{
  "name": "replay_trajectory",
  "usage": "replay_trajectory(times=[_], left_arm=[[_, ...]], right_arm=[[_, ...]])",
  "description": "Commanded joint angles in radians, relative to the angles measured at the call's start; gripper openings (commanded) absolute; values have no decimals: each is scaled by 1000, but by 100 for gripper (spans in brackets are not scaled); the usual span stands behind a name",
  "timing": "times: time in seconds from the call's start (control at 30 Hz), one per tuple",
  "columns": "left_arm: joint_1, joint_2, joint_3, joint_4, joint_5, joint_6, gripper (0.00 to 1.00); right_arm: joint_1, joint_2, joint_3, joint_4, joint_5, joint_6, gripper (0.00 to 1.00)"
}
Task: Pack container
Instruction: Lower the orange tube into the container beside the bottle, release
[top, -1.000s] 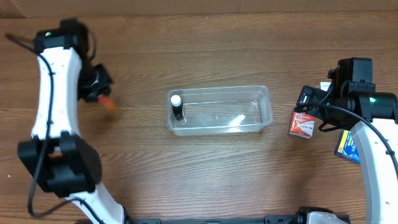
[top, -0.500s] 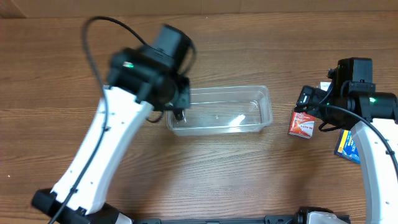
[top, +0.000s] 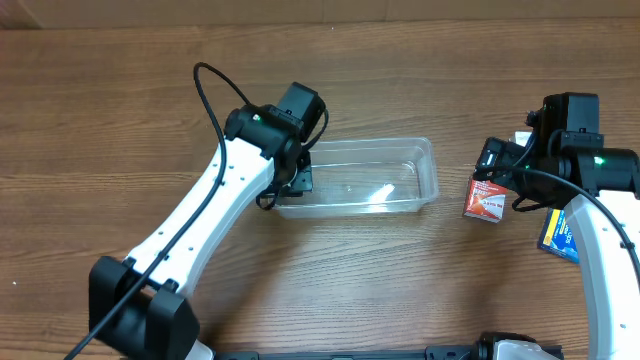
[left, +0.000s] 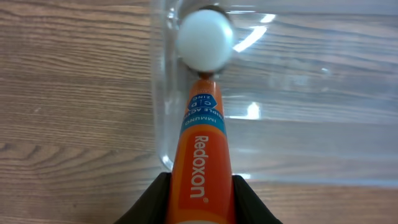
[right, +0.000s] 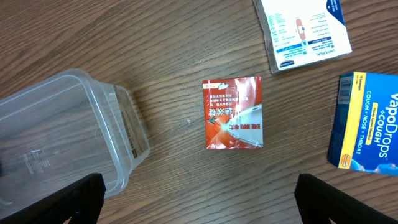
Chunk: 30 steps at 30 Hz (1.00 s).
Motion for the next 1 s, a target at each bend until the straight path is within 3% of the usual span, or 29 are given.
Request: replay_trajectory(times=[0.0,0.5,0.97], left_arm=[[16,53,-11,15,-13,7,14],[16,147,-11,31,28,32,22],[16,147,-11,52,55,41,19]], right_arm=[[-5,-8,26,3,-5,1,100],[-5,-8,26,3,-5,1,100],[-5,-8,26,3,-5,1,100]])
